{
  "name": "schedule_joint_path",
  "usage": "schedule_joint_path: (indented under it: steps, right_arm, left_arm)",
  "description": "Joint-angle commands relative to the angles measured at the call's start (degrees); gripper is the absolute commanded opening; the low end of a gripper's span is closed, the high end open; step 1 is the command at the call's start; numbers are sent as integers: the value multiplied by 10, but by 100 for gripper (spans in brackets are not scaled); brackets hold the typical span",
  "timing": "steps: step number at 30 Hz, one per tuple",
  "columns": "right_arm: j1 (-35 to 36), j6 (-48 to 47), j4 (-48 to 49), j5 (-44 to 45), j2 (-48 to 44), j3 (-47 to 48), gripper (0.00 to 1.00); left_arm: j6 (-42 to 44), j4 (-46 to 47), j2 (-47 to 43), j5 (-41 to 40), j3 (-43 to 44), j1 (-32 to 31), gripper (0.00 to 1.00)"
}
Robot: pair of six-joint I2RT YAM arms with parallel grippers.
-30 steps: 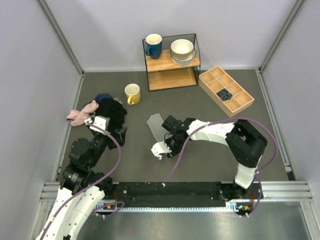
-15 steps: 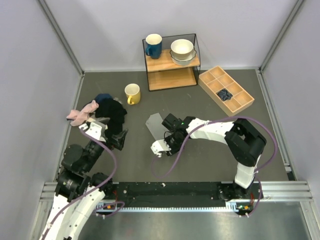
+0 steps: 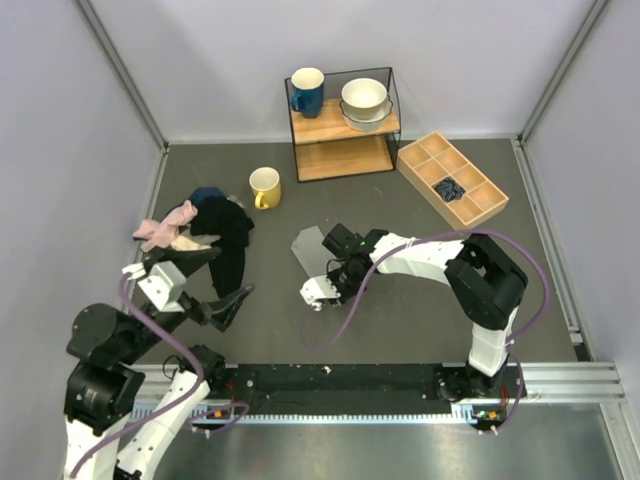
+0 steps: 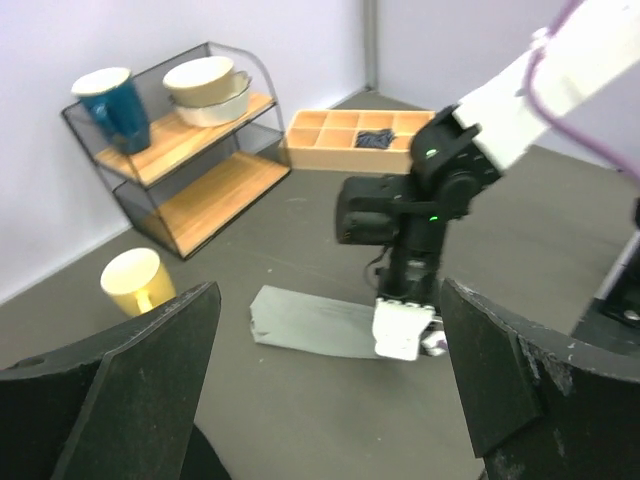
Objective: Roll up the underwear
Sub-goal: Roll the underwear to the center of the board.
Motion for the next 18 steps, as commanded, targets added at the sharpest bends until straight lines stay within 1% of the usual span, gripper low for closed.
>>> schedule_joint_path:
  steps: [1, 4, 5, 7, 8, 9, 10, 11, 12, 13, 15, 17, 18]
  right_arm:
    - [-22, 7, -21, 26, 55, 15, 14]
    - [-30, 24, -70, -8, 76, 54, 10]
    - [-31, 29, -105, -14, 81, 64, 9]
    - [-35, 42, -145, -37, 92, 98, 7]
    - [-37, 42, -187, -51, 101, 107, 7]
    - [-40, 41, -209, -65, 106, 118, 6]
    - [-44, 42, -228, -87, 110, 139, 6]
    - [-46, 41, -246, -96, 124, 149, 6]
    - [-49, 37, -284, -104, 131, 159, 5]
    - [-50, 37, -301, -119, 139, 181, 5]
    - [-57, 37, -348, -133, 168, 203, 4]
    - [-63, 40, -375, -150, 190, 237, 3]
    - [-65, 43, -388, -156, 209, 247, 3]
  left_arm:
    - [2, -40, 31, 90, 123, 1, 97]
    - [18, -74, 67, 116, 180, 0, 96]
    - [17, -72, 73, 131, 182, -3, 96]
    - [-2, -61, 89, 199, 178, -10, 93]
    - [-13, -42, 104, 231, 175, -11, 90]
    - [-27, -28, 111, 260, 173, -17, 88]
    - [-62, -11, 118, 305, 169, -22, 86]
    - [-76, 9, 133, 320, 168, -26, 84]
    - [-86, 14, 142, 333, 169, -43, 84]
    - [-94, 15, 151, 338, 169, -52, 83]
    - [-100, 14, 180, 340, 160, -80, 81]
    - [-99, 13, 209, 345, 151, -101, 78]
    - [-96, 4, 217, 341, 144, -129, 77]
